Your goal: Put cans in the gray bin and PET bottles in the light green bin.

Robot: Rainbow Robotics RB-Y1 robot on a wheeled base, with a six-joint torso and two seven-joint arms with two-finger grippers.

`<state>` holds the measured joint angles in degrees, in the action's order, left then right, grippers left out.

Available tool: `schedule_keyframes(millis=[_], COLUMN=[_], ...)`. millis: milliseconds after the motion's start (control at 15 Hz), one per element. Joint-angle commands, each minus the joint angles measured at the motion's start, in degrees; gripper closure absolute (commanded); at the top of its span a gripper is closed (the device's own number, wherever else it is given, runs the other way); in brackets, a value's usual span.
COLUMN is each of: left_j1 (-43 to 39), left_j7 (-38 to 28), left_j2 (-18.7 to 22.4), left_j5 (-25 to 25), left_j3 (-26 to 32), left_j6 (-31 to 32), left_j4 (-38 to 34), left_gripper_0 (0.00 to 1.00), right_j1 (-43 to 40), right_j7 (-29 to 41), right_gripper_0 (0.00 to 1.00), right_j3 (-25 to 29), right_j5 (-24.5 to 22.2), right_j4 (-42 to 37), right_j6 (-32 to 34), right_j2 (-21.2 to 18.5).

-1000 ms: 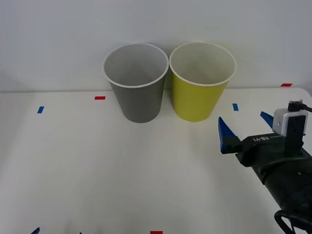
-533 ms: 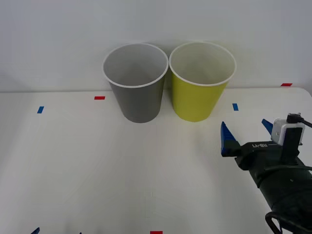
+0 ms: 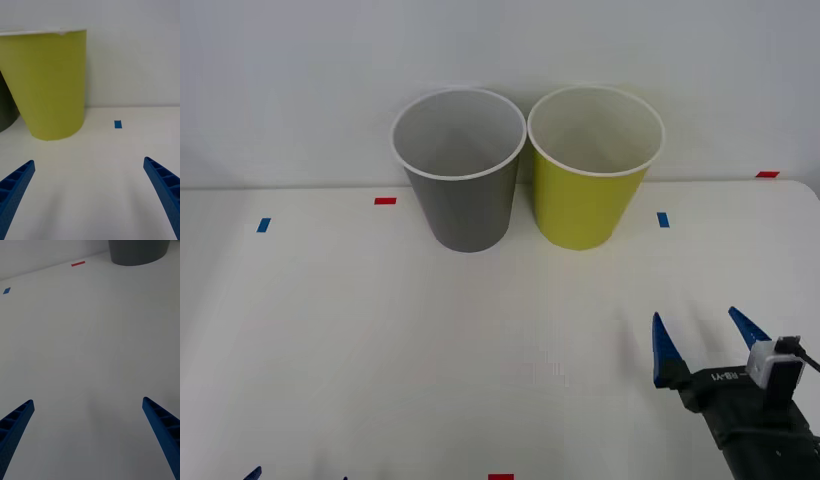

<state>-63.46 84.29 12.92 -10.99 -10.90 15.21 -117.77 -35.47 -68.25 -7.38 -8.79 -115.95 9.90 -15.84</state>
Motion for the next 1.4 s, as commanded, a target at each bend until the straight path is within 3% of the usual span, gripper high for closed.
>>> schedule_keyframes(millis=[67,267,400,533,867,1400], left_j1=[0.00,0.00,0.00,0.00,0.00,0.00], left_j7=[0.00,0.00,0.00,0.00,0.00,0.00], left_j2=[0.00,0.00,0.00,0.00,0.00,0.00], left_j5=[0.00,0.00,0.00,0.00,0.00,0.00], left_j3=[0.00,0.00,0.00,0.00,0.00,0.00], left_j6=[0.00,0.00,0.00,0.00,0.00,0.00], left_j4=[0.00,0.00,0.00,0.00,0.00,0.00], left_gripper_0=[0.00,0.00,0.00,0.00,0.00,0.00], right_j1=[-5.14,-9.36,-11.56,-13.67,-19.29,-21.14], right_j7=[-0.48,-1.71,-7.16,-8.30,-9.71,-9.89], right_gripper_0=[0.00,0.00,0.00,0.00,0.00,0.00], right_j3=[1.05,-0.27,-0.53,-1.94,-3.08,-3.34], right_j5=[1.67,4.84,6.68,8.79,8.79,8.97], right_j4=[5.21,8.28,8.64,8.64,8.64,8.64], right_j6=[9.52,14.97,16.64,17.61,19.45,19.28], right_j2=[-2.26,-3.93,-4.81,-6.48,-7.89,-8.15])
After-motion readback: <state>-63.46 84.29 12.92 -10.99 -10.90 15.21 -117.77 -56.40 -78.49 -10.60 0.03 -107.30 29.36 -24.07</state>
